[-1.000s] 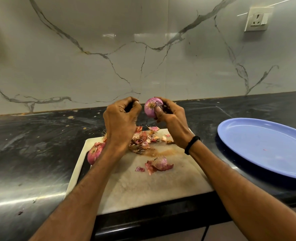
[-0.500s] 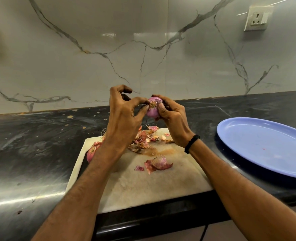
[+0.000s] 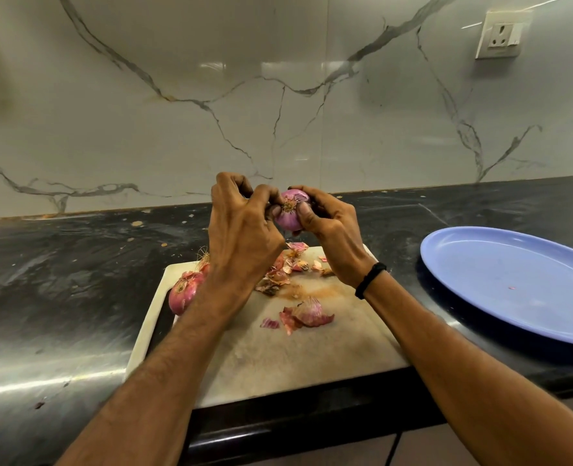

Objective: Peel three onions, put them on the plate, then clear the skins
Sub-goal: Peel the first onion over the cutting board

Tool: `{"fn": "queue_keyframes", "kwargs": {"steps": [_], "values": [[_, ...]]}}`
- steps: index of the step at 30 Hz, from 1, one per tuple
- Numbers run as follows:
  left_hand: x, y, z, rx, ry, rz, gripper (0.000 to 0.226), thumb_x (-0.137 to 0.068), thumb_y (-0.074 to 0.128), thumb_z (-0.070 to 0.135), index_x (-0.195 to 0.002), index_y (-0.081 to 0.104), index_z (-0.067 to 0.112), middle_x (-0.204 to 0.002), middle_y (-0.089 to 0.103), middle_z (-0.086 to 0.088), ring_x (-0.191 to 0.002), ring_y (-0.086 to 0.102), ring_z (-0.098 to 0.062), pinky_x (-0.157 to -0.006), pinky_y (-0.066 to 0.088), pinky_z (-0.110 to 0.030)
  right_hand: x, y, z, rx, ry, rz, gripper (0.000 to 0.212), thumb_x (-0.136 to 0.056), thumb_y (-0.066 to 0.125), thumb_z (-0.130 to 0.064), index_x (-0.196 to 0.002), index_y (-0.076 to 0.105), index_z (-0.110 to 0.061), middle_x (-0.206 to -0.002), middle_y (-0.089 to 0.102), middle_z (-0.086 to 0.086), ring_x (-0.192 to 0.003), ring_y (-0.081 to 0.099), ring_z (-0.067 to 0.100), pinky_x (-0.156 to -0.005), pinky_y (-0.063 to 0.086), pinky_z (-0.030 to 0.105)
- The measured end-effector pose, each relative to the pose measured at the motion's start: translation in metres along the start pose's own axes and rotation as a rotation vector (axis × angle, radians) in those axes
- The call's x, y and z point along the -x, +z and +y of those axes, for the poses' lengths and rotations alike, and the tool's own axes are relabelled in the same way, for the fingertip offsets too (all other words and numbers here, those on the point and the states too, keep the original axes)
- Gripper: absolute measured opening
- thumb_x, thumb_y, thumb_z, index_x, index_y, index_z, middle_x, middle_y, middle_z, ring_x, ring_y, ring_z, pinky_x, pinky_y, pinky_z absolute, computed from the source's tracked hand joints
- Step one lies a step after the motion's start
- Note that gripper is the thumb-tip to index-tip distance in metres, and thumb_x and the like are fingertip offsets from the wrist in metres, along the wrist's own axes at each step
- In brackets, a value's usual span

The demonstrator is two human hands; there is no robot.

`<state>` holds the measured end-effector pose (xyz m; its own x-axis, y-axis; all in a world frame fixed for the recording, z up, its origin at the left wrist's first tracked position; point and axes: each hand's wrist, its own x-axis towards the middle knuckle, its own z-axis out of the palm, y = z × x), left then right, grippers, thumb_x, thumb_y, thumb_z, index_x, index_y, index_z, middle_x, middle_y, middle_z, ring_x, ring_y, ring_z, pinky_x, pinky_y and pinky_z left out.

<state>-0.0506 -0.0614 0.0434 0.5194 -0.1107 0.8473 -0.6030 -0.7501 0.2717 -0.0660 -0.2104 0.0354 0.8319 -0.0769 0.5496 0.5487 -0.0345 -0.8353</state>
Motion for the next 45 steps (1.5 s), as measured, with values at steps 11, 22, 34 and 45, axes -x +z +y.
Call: {"fn": "queue_keyframes", "kwargs": {"steps": [11, 22, 34, 45], "values": [[-0.003, -0.005, 0.003, 0.487, -0.345, -0.057, 0.010, -0.103, 0.053, 0.014, -0.108, 0.060, 0.020, -0.101, 0.062, 0.004, -0.091, 0.061, -0.005, -0.078, 0.054, -0.020, -0.002, 0.005, -0.001, 0.050, 0.022, 0.012, 0.040, -0.093, 0.063, -0.014, -0.132, 0.055, -0.007, -0.120, 0.060, 0.012, -0.108, 0.063, 0.024, -0.091, 0.056, 0.039], [-0.004, -0.006, -0.003, 0.312, -0.026, 0.026, 0.028, -0.088, 0.075, 0.011, -0.115, 0.074, 0.005, -0.109, 0.072, -0.011, -0.098, 0.066, -0.013, -0.087, 0.048, -0.004, -0.004, 0.001, 0.005, 0.338, -0.049, -0.002, 0.071, -0.073, 0.084, -0.014, -0.136, 0.051, -0.014, -0.122, 0.061, 0.002, -0.110, 0.062, 0.016, -0.094, 0.054, 0.035], [0.002, 0.000, 0.000, 0.270, -0.055, 0.061, 0.019, -0.084, 0.078, 0.004, -0.102, 0.076, -0.001, -0.097, 0.072, -0.011, -0.082, 0.065, -0.013, -0.073, 0.050, -0.004, -0.005, 0.003, 0.010, 0.571, -0.127, 0.005, 0.073, -0.072, 0.086, -0.020, -0.136, 0.052, -0.010, -0.123, 0.061, 0.007, -0.110, 0.060, 0.017, -0.095, 0.053, 0.031], [0.008, -0.002, 0.005, 0.070, 0.117, 0.019, 0.018, -0.076, 0.070, -0.009, -0.094, 0.072, -0.008, -0.086, 0.065, -0.020, -0.077, 0.062, -0.032, -0.071, 0.053, -0.034, -0.003, 0.002, 0.005, 0.713, -0.229, 0.009, 0.066, -0.073, 0.085, -0.025, -0.130, 0.056, -0.008, -0.115, 0.065, 0.010, -0.102, 0.061, 0.022, -0.091, 0.054, 0.035]]}}
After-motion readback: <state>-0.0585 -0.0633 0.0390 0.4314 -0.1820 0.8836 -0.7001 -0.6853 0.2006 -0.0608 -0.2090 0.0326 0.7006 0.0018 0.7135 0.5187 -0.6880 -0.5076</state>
